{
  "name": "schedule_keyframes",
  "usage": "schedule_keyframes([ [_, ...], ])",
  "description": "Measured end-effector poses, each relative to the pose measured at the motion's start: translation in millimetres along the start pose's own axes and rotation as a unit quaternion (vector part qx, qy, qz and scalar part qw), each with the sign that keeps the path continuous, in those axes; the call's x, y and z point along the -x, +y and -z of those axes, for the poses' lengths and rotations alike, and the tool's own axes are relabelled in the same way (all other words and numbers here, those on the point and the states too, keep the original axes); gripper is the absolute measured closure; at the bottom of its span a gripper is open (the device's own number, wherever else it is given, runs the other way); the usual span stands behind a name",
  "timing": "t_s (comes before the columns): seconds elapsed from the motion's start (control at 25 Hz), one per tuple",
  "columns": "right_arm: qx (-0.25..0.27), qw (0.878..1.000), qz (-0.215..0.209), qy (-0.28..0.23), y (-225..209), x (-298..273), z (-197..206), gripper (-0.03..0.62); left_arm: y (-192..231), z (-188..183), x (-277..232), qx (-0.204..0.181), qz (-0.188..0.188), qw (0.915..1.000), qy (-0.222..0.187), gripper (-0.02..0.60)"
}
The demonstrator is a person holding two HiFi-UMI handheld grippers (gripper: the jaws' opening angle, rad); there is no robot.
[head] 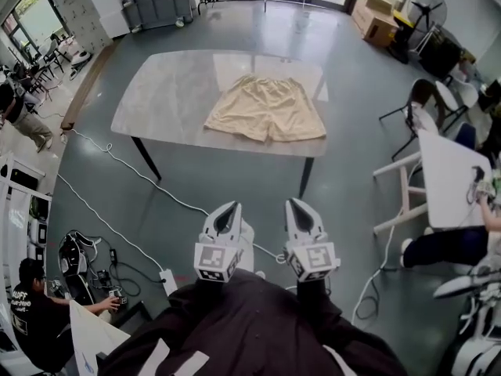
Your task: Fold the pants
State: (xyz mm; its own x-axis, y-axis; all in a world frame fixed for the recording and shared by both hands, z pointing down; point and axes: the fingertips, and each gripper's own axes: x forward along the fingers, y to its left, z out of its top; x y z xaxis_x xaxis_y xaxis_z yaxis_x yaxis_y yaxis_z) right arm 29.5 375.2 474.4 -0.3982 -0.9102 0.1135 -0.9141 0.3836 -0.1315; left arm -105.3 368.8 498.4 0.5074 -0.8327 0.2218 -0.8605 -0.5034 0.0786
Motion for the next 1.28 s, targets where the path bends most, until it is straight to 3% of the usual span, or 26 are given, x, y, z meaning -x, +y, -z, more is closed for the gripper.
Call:
schedule_keyframes([
  [0.68,0.013,0.999,-0.025,0.038,-54.5,-249.8,-56.3,0.589,153.9,-68.1,-176.2,0.026,-0.027,0.9992,0.013,0.578],
  [1.28,0.016,0.997,-0.027,0.073,-69.6,-379.6,-55.7,0.589,242.4,-68.0,-253.8,0.048,-0.032,0.9978,0.032,0.578],
])
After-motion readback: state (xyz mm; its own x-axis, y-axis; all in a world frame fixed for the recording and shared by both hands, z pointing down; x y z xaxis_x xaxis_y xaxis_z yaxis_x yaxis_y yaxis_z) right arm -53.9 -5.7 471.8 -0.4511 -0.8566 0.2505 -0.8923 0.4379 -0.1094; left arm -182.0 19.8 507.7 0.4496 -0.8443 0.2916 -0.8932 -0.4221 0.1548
